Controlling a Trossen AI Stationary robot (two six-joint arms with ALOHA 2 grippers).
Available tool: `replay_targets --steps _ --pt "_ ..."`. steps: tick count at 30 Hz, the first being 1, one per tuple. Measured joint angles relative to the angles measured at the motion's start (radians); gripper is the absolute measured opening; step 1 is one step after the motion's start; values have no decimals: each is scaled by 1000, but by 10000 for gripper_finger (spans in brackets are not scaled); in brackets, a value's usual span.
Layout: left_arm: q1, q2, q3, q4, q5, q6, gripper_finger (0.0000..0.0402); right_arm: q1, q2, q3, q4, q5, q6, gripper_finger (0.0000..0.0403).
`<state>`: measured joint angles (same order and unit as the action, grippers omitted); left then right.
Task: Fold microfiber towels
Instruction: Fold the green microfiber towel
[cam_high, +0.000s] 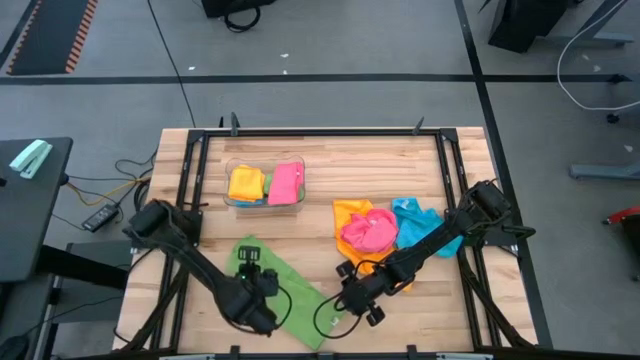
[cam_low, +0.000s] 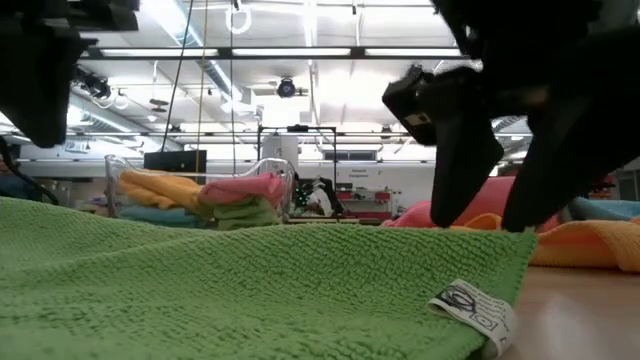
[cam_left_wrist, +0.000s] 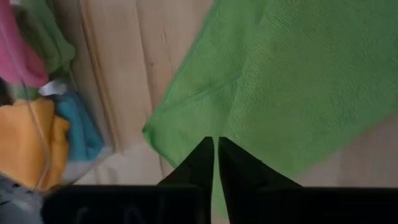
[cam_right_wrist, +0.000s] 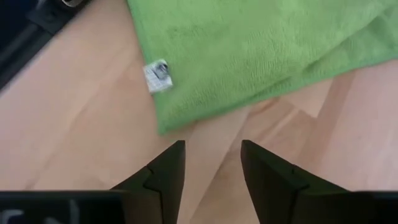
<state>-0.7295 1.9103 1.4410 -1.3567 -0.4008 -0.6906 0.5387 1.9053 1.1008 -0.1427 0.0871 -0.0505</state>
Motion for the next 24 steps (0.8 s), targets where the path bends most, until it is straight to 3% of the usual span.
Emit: replay_targets --steps 8,18,24 --pt "103 -148 -147 201 13 155 10 -21 0 -74 151 2 -2 144" --pt "261 -160 -292 377 207 383 77 -6 -28 -75 108 6 54 127" --pt "319 -160 -350 374 235 534 97 13 -38 -78 107 17 84 126"
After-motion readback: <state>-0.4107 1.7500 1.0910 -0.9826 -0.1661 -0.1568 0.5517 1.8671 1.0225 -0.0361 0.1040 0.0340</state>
